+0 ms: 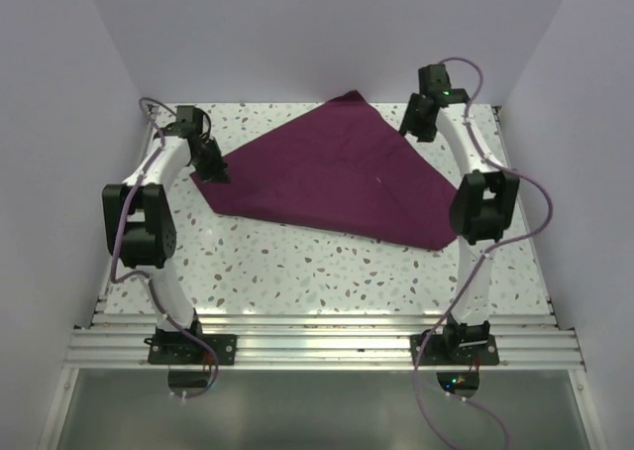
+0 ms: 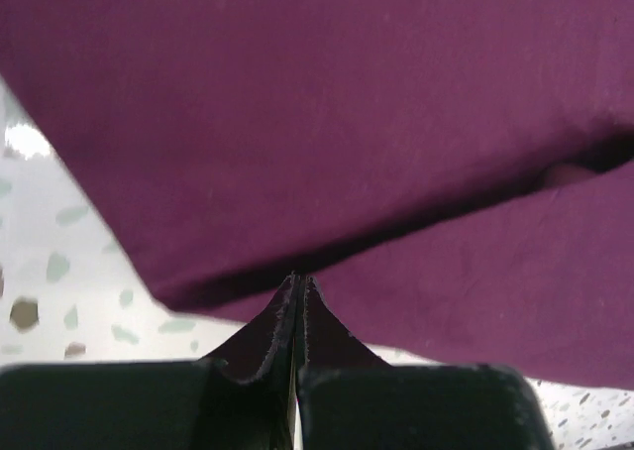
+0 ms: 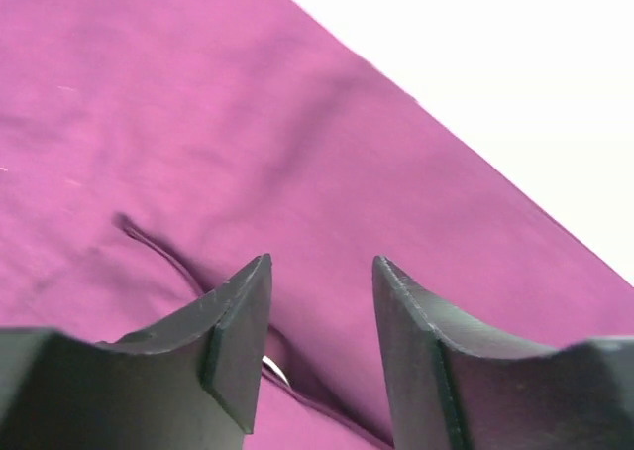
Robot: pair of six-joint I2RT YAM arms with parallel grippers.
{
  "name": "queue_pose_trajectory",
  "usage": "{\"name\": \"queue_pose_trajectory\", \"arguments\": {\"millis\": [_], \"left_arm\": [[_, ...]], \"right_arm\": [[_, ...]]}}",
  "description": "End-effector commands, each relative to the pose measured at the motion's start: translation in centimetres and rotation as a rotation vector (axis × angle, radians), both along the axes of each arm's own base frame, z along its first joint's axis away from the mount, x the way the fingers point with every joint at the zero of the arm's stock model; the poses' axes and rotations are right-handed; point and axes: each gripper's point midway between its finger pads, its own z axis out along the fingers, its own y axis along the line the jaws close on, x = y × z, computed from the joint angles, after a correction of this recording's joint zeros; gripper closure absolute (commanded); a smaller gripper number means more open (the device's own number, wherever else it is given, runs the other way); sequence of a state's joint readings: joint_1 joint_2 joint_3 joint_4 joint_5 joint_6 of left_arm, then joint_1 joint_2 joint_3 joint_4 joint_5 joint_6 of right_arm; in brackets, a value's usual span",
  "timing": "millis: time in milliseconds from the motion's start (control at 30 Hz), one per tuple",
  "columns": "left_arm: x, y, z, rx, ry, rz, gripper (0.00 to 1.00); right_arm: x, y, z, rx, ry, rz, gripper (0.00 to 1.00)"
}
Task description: Prepare the surgical pack
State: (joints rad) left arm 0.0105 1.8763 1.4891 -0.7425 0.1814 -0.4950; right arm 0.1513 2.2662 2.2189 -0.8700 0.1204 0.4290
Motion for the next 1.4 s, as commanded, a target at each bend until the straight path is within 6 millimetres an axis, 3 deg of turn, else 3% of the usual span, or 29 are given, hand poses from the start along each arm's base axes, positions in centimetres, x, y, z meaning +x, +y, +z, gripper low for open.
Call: {"name": "queue_pose_trajectory", "arguments": {"millis": [0,33,67,100,133,167,300,533,867,1000,1233,1367], "left_arm": [[3.4,-0.8,0.0,-0.021,-0.051,-0.063,1.00],[3.6,-1.0,-1.5,-0.038,-0.017,-0.075,1.00],[4.3,-1.2,-1.4,-0.043,-0.022,-0.084,1.00],[4.2,-1.1,-2.6,-0.042,0.013,-0.089,1.00],[4.4,-0.8,-2.8,-0.027,0.018,-0.085,1.00],[4.6,-0.8,-2.9,-0.024,0.017,-0.089,1.00],[3.9,-0.7,-5.0,-0.021,0.060,-0.083,1.00],[-0.6,0.3,-8.5,0.031,0.228,-0.042,1.00],[-6.8,2.2,-9.2,0.082,0.330,0.031,1.00],[-9.2,3.1,-9.3,0.101,0.354,0.053,1.00],[-10.6,3.5,-8.7,0.106,0.335,0.049,1.00],[-10.5,3.3,-7.7,0.095,0.290,0.038,1.00]], "right_arm": [[-6.0,-2.3,0.6,0.012,0.103,-0.066,0.53],[-6.7,-2.9,0.5,0.015,0.110,-0.076,0.55],[-7.4,-4.1,1.4,0.021,0.095,-0.095,0.62],[-8.4,-4.0,0.1,0.029,0.127,-0.077,0.64],[-8.8,-4.0,0.1,0.038,0.128,-0.063,0.66],[-9.2,-3.8,0.2,0.042,0.126,-0.047,0.76],[-11.9,-3.1,-3.0,0.072,0.223,-0.007,0.99],[-14.7,-3.6,-7.4,0.088,0.314,-0.028,1.00],[-18.6,-4.4,-12.1,0.064,0.461,-0.037,1.00],[-21.0,-4.9,-12.7,0.060,0.512,-0.044,1.00],[-24.8,-4.6,-13.0,0.086,0.557,-0.030,0.98],[-23.2,-4.6,-11.7,0.083,0.500,-0.006,0.97]]}}
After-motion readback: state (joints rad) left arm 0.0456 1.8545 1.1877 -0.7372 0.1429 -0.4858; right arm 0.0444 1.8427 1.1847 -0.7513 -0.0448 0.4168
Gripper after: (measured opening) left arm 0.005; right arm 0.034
